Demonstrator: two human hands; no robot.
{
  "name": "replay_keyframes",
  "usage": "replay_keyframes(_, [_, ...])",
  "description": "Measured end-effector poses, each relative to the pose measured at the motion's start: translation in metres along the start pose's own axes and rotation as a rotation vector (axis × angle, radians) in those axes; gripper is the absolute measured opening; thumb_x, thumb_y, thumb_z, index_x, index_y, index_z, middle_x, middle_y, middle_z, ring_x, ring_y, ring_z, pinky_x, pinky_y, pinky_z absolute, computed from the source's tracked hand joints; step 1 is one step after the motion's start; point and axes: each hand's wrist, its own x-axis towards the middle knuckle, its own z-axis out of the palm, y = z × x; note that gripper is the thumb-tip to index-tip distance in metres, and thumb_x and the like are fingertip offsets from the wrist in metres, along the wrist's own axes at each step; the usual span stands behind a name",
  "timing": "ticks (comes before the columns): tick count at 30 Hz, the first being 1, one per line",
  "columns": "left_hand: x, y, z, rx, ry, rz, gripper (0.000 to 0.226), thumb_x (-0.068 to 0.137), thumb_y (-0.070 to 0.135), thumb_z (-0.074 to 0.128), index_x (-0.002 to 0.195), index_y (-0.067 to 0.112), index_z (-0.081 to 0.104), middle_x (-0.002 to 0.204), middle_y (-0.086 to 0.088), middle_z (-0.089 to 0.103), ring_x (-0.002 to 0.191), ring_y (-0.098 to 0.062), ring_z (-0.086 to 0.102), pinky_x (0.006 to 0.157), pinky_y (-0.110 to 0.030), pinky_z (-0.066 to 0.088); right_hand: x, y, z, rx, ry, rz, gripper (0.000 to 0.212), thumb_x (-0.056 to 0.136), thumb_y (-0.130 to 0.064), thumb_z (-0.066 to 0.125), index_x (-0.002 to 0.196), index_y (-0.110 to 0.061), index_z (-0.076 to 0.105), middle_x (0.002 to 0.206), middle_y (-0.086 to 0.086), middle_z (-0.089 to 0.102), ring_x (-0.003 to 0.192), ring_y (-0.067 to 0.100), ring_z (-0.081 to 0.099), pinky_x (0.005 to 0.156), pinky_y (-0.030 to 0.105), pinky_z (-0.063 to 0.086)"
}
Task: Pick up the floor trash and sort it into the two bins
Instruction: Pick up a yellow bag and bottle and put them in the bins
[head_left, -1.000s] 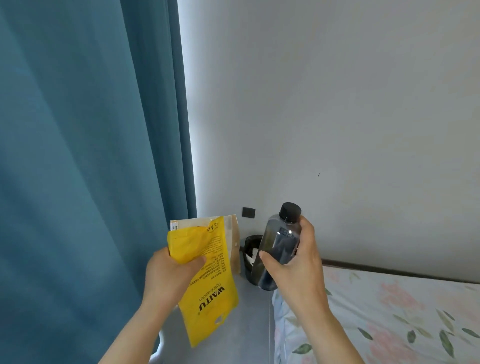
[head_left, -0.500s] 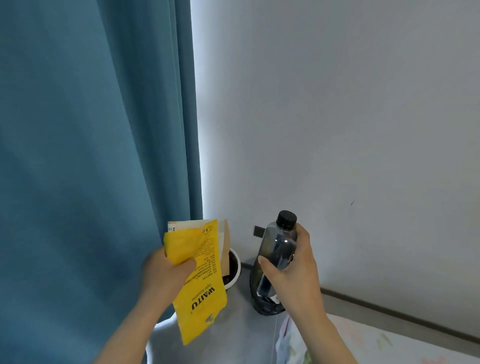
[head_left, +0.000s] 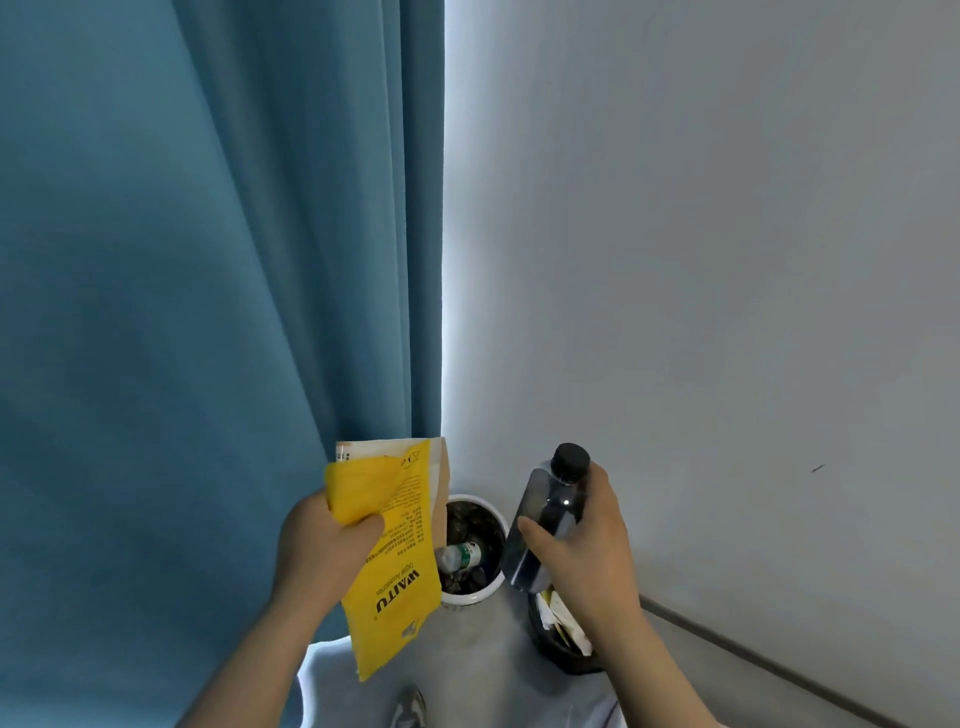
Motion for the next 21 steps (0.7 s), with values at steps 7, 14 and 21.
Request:
replay_keyframes(7, [0.092, -0.001, 0.016, 0.053, -0.026, 0.010, 0.028, 0.082, 0.008, 0.067, 0.058, 0.002, 0.055, 0.054, -0.013, 0.056, 0.053, -0.029, 0.057, 0.051, -0.025, 0.040, 0.085, 0.004, 0.044, -0.106, -0.109, 0.086, 0.048, 0.071, -0.019, 0.076, 0.108, -0.031, 0.049, 0.092, -0.018, 0.061, 0.084, 0.003, 0.059, 0.065, 0.019, 0.043])
replay_keyframes(14, [0.159, -0.016, 0.043, 0.155, -0.098, -0.041, 0.030, 0.081, 0.011, 0.067, 0.056, 0.001, 0.053, 0.050, -0.017, 0.051, 0.046, -0.020, 0.048, 0.049, -0.024, 0.034, 0.149, 0.036, 0.080, -0.143, -0.175, 0.211, 0.044, 0.071, -0.022, 0.078, 0.102, -0.030, 0.048, 0.088, -0.017, 0.060, 0.079, 0.000, 0.059, 0.063, 0.019, 0.047])
replay_keyframes(21, [0.196, -0.035, 0.085, 0.271, -0.106, -0.131, 0.027, 0.078, 0.015, 0.067, 0.059, 0.002, 0.056, 0.052, -0.009, 0.050, 0.047, -0.018, 0.043, 0.047, -0.023, 0.029, 0.205, 0.097, 0.123, -0.173, -0.276, 0.310, 0.043, 0.066, -0.020, 0.075, 0.099, -0.027, 0.049, 0.086, -0.010, 0.062, 0.080, 0.009, 0.060, 0.066, 0.028, 0.049])
